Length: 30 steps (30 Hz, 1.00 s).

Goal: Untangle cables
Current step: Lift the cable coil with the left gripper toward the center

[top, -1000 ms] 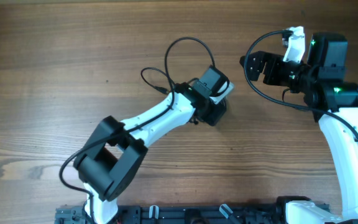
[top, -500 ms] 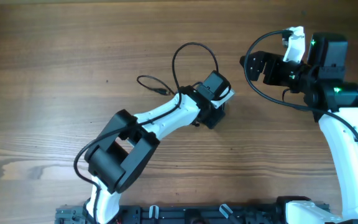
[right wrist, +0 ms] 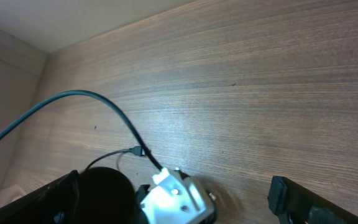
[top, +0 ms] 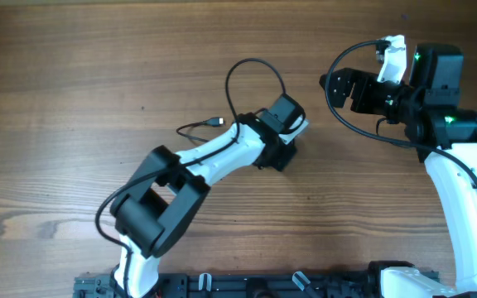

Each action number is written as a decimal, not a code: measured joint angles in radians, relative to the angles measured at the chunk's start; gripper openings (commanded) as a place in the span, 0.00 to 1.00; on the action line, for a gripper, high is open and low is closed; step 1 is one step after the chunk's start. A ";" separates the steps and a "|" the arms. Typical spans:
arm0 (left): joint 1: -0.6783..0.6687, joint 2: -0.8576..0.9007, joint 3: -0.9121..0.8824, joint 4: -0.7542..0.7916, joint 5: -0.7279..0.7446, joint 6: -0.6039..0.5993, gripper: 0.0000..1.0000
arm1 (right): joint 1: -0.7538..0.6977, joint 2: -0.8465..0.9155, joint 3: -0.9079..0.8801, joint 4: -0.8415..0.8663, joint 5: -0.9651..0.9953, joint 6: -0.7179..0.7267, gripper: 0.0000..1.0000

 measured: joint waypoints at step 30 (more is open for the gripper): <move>0.530 -0.185 -0.004 -0.005 1.381 -0.285 0.04 | 0.000 0.088 0.005 0.164 -0.337 0.044 0.67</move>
